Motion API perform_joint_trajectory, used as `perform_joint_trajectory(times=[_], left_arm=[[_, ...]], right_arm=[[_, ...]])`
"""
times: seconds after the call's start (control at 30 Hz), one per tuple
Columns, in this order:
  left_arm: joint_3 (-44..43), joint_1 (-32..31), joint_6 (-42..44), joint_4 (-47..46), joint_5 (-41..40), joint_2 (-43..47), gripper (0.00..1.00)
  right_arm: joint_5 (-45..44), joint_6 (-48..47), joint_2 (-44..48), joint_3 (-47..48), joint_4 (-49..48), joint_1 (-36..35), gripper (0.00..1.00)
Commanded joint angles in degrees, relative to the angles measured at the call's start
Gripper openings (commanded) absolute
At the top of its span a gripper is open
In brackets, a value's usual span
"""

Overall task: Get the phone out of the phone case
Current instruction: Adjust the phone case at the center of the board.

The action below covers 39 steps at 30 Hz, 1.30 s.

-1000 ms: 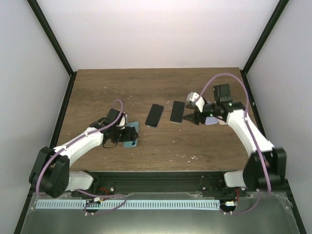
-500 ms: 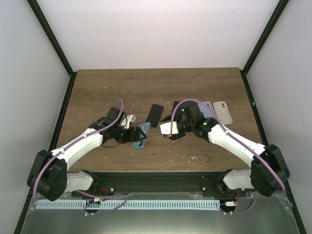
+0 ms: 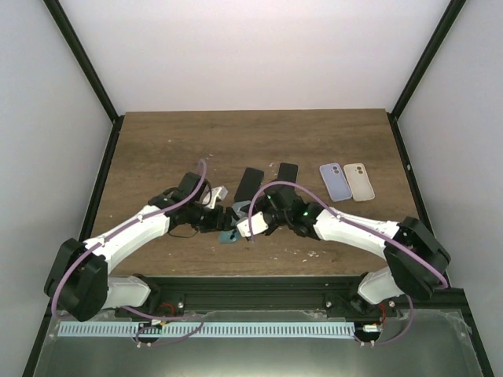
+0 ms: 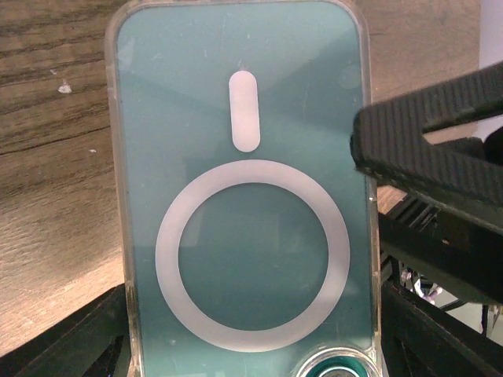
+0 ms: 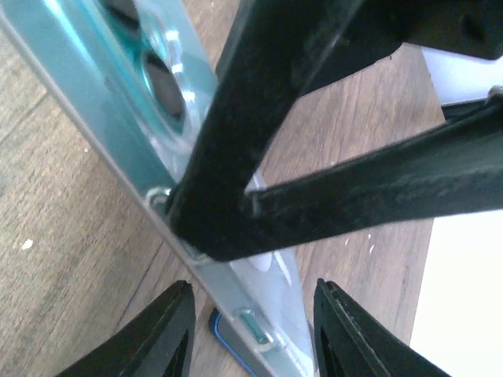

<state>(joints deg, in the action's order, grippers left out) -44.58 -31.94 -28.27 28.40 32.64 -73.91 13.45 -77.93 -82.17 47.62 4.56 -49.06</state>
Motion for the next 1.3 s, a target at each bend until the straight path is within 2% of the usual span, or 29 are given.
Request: perform_joint_trajectory(times=[0.0,0.1,0.17,0.3,0.4,0.47,0.57,0.63,0.73,0.83,1.0,1.13,1.27], left_arm=[[-2.6,-0.2,1.2,-0.3,2.5,0.3,0.61],[-3.1,-0.2,1.7,0.4,2.5,0.3,0.61],[-3.5,-0.1,2.2,1.0,2.2,0.3,0.66],[-5.2,-0.2,4.1,2.8,0.9,0.4,0.8],[-9.0,-0.2,6.6,6.8,-3.7,1.3,0.93],[-11.2,-0.1,7.3,7.3,-7.1,3.7,1.0],[-10.6,0.1,6.4,3.2,-13.3,9.7,1.0],[-8.7,0.4,5.8,-1.7,-15.6,13.5,1.0],[-4.3,0.5,4.5,-11.1,-14.3,18.8,0.97],[1.5,0.5,3.2,-22.3,-10.0,24.2,0.89],[9.9,0.4,2.9,-37.0,-0.8,29.1,0.84],[12.7,0.1,1.8,-42.7,7.8,27.4,0.78],[13.0,-2.5,4.0,-43.4,11.3,25.5,0.75]], right_arm=[[-3.4,-5.1,-0.5,-2.3,-4.7,-0.6,0.38],[-3.9,-6.8,-0.7,-3.3,-5.5,-0.8,0.29],[-4.0,-7.1,-0.8,-3.4,-5.7,-0.9,0.22],[-4.1,-6.2,-0.7,-3.1,-6.0,-0.9,0.09],[-4.7,-3.1,0.3,-2.6,-4.1,-0.8,0.01],[-4.2,0.0,1.8,-2.7,-1.5,0.0,0.01],[1.0,8.4,5.0,-1.5,5.4,3.1,0.01],[8.6,15.2,6.4,1.5,13.4,6.0,0.01],[19.6,25.2,8.9,3.7,20.2,10.5,0.01],[29.6,34.3,11.3,4.9,23.8,16.4,0.01],[45.9,43.2,11.6,8.3,30.4,24.3,0.01],[54.1,46.2,9.6,9.5,33.7,26.3,0.01],[60.8,44.4,7.4,10.6,38.7,26.3,0.01]])
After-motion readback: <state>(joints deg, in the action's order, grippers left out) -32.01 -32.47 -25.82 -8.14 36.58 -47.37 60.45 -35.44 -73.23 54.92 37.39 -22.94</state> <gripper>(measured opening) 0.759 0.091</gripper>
